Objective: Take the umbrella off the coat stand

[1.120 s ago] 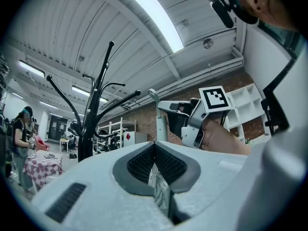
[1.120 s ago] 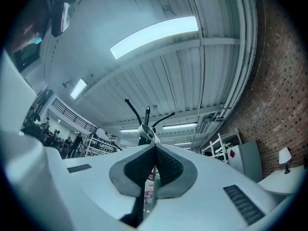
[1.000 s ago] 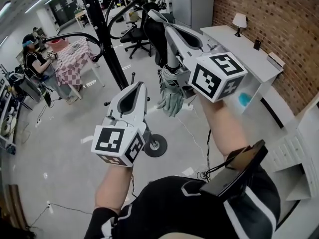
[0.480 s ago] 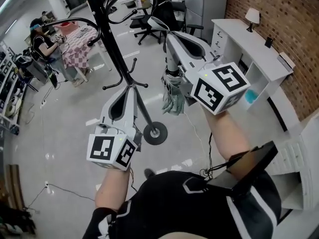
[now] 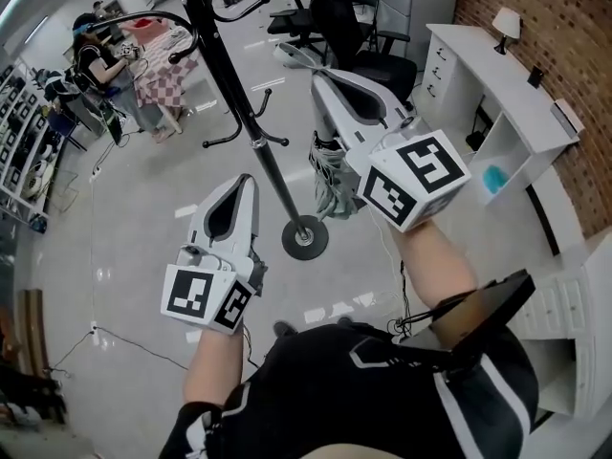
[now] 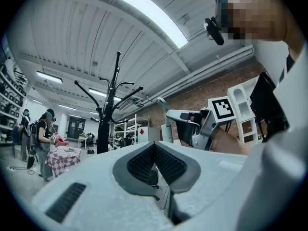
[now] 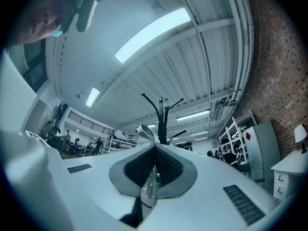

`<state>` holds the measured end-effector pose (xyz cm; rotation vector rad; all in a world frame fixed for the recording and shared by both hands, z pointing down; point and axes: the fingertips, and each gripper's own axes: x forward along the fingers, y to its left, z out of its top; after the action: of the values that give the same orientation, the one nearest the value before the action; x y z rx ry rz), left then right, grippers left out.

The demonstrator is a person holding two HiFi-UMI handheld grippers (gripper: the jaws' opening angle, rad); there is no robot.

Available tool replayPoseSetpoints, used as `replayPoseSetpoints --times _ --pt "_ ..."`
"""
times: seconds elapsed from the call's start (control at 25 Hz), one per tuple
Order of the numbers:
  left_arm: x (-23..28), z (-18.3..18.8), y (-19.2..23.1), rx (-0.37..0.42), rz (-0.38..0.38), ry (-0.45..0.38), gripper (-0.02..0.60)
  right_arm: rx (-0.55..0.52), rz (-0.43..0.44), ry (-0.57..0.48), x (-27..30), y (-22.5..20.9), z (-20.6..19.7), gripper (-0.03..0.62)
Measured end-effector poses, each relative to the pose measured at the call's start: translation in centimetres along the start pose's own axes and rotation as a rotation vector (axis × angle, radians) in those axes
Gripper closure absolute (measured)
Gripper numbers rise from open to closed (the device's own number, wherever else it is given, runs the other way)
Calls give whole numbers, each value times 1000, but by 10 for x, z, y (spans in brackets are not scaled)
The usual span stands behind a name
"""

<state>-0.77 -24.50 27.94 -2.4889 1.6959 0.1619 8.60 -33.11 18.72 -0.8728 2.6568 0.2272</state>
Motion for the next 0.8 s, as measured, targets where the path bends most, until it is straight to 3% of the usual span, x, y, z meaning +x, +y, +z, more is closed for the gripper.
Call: replayPoseSetpoints --times 0.16,0.44,0.8 --pt "-8 -17 -2 -25 -58 44 574 1 -3 11 3 14 -1 585" --pt "-37 -17 11 -47 -69 36 574 6 -14 43 -1 48 -19 585" --pt "-62 -13 54 -85 -21 22 574 52 -70 103 6 78 -52 585"
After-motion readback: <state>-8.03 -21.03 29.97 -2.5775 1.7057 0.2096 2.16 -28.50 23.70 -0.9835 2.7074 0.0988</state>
